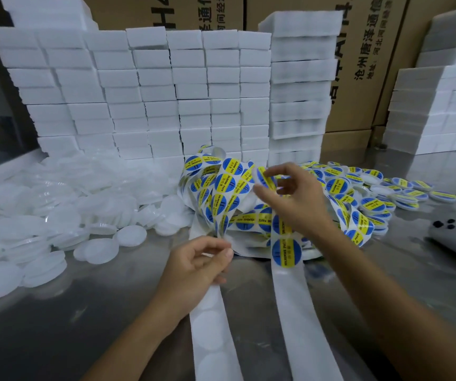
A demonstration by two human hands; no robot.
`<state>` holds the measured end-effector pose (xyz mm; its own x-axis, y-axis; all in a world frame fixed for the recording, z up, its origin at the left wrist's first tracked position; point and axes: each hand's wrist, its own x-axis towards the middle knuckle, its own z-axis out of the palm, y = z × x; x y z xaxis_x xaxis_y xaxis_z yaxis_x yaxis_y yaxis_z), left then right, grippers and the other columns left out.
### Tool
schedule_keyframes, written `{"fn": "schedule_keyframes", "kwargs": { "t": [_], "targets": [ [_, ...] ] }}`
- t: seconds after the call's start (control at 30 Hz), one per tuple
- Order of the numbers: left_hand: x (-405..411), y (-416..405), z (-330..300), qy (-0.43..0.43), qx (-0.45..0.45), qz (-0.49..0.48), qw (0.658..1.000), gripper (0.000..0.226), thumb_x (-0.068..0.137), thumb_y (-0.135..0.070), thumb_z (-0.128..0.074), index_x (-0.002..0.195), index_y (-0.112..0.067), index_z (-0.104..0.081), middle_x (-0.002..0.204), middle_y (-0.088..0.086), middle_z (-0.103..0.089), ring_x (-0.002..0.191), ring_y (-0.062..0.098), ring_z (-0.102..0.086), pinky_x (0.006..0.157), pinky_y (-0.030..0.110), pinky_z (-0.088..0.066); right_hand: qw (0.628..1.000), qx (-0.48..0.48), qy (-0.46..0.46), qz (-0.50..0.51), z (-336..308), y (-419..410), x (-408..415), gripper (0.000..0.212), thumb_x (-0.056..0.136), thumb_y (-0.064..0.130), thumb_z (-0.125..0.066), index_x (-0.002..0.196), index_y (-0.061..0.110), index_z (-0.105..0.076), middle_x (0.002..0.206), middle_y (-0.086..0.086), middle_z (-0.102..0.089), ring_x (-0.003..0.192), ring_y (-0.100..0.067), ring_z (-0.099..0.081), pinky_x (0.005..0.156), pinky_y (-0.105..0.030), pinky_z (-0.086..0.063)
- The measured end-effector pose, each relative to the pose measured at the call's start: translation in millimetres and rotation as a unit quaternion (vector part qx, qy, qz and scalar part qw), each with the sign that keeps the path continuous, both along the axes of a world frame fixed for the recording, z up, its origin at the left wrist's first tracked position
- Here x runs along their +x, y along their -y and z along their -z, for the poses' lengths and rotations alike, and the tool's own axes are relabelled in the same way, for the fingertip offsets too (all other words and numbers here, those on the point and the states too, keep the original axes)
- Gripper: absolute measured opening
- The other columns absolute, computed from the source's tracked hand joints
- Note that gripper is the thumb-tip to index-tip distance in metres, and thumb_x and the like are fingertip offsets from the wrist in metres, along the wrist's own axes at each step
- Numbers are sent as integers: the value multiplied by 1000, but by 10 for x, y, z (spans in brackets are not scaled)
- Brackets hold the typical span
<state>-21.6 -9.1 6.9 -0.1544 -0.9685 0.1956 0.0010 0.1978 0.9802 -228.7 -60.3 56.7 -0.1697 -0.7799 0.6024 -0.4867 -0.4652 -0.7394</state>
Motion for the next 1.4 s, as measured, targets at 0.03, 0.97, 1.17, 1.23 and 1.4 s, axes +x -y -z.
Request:
{"fn": "schedule_keyframes", "kwargs": {
  "t": [0.03, 0.97, 1.17, 1.23, 1.4],
  "targets": [
    [-10, 3, 0, 8, -2, -2, 1000, 8, 86, -5, -68, 92, -7, -73, 69, 6, -68, 62, 12, -66, 60, 29, -59, 999, -6, 21, 25, -76, 56, -85, 25, 79, 40, -79, 97, 29, -67, 104, 16, -68, 87, 3, -62, 67, -13, -49],
    [88, 130, 89, 39, 17, -35, 998, 8, 86, -7, -69, 82, -12, -74, 64, 8, -66, 53, 19, -64, 52, 29, -57, 893, 177, -262, 319, -18, 315, -547, 64, 84, 81, -35, 97, 22, -57, 78, -3, -62, 80, -28, -60, 57, -30, -34],
    [79, 137, 91, 34, 17, -37, 999, 10, 86, -6, -70, 80, -13, -75, 73, 13, -67, 55, 21, -64, 53, 31, -57, 917, 273, -252, 148, -96, 165, -460, 44, 79, 59, -70, 106, 27, -58, 97, 3, -58, 82, -16, -60, 59, -29, -45],
    [79, 136, 88, 35, 17, -36, 999, 12, 86, -8, -70, 78, -15, -75, 72, 12, -67, 56, 21, -64, 53, 31, -57, 954, 190, -205, 104, -48, 172, -388, 27, 83, 36, -74, 107, 26, -67, 104, 2, -65, 90, -17, -62, 66, -30, -50],
    [82, 129, 77, 20, 20, -37, 999, 9, 85, -9, -71, 81, -16, -76, 75, 11, -69, 57, 22, -64, 54, 31, -57, 981, 128, -148, 11, 43, 181, -65, 44, 88, 10, -65, 129, 28, -61, 122, 8, -61, 102, -9, -57, 73, -9, -42]
  ]
}}
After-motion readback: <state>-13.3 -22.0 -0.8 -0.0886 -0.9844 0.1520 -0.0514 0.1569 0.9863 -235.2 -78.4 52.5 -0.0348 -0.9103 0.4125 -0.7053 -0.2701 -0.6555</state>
